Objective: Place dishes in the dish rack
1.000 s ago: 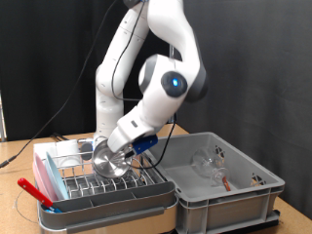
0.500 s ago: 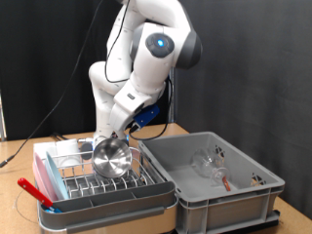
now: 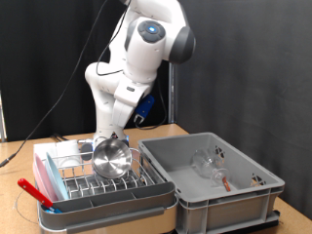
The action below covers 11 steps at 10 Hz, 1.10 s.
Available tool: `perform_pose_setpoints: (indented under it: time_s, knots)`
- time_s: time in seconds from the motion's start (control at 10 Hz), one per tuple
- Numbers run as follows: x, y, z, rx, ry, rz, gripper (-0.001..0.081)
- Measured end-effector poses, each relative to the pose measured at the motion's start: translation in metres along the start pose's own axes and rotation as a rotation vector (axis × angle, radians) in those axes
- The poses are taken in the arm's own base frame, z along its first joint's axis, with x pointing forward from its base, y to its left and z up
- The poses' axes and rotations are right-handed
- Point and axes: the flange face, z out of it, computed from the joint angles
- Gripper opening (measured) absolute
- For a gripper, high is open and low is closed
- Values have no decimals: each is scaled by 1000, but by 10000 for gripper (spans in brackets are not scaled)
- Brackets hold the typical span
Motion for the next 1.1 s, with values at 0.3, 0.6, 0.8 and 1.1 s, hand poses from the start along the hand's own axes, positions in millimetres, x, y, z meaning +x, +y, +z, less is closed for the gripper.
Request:
perform_pose_setpoints:
  time_s: [0.3, 0.6, 0.8, 1.1]
  knots:
    - [-39, 22, -10, -63, 77, -184, 809]
    - [-64, 48, -24, -134, 107, -247, 809]
    - [-61, 46, -23, -117, 158, -293, 809]
    - [-76, 60, -15, -98, 354, -533, 809]
